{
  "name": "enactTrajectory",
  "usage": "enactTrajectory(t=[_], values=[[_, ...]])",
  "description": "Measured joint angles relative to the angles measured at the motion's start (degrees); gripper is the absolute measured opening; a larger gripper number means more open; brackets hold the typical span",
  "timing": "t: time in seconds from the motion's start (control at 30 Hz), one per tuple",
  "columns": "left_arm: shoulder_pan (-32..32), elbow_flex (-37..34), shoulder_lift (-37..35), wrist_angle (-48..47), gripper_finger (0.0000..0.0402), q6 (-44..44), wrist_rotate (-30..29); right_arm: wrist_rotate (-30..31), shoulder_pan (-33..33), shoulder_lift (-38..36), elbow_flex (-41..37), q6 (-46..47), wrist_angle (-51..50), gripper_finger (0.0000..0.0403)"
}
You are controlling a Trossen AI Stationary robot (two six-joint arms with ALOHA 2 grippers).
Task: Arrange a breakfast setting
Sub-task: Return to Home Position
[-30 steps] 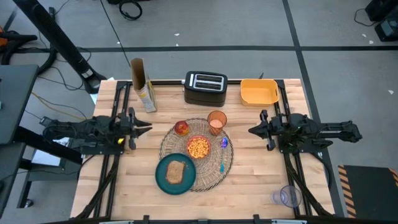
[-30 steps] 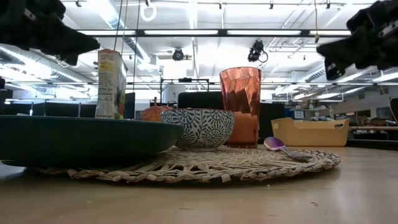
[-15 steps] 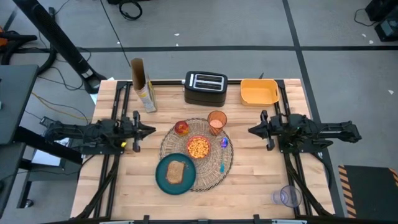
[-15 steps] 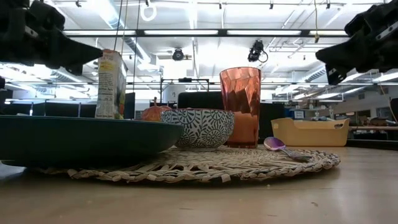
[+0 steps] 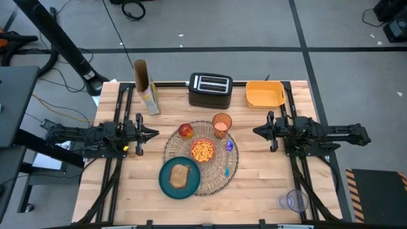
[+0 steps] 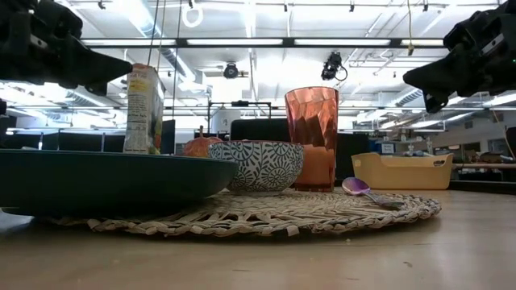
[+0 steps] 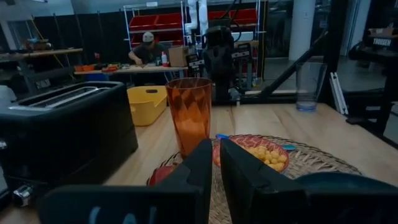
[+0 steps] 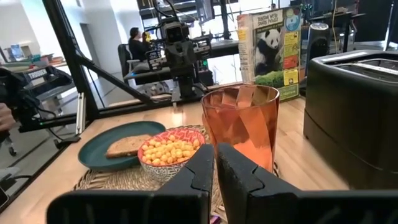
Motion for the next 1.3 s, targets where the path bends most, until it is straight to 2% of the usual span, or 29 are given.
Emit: enactTrajectory(t=[0.13,0.33,0.57,1.3], values=[[0.00,-0.02,0.00,-0.13,0.0039,-1.12,0.64,-0.09,0.00,0.00,0.00,0.00,0.04,0.0028],[-0.06,-0.04,0.00,-1.18,0.0039,2.72,6.89,-0.11,0.00,0.00,0.00,0.00,0.06,0.0027],[0.02,-0.13,0.00,1.33,0.0039,4.83,4.03,-0.12,0.00,0.00,0.00,0.00,0.06,0.0028],[0.02,-0.13,0.02,3.04,0.0039,4.80,4.13,-0.13,0.00,0.00,0.00,0.02,0.06,0.0030]])
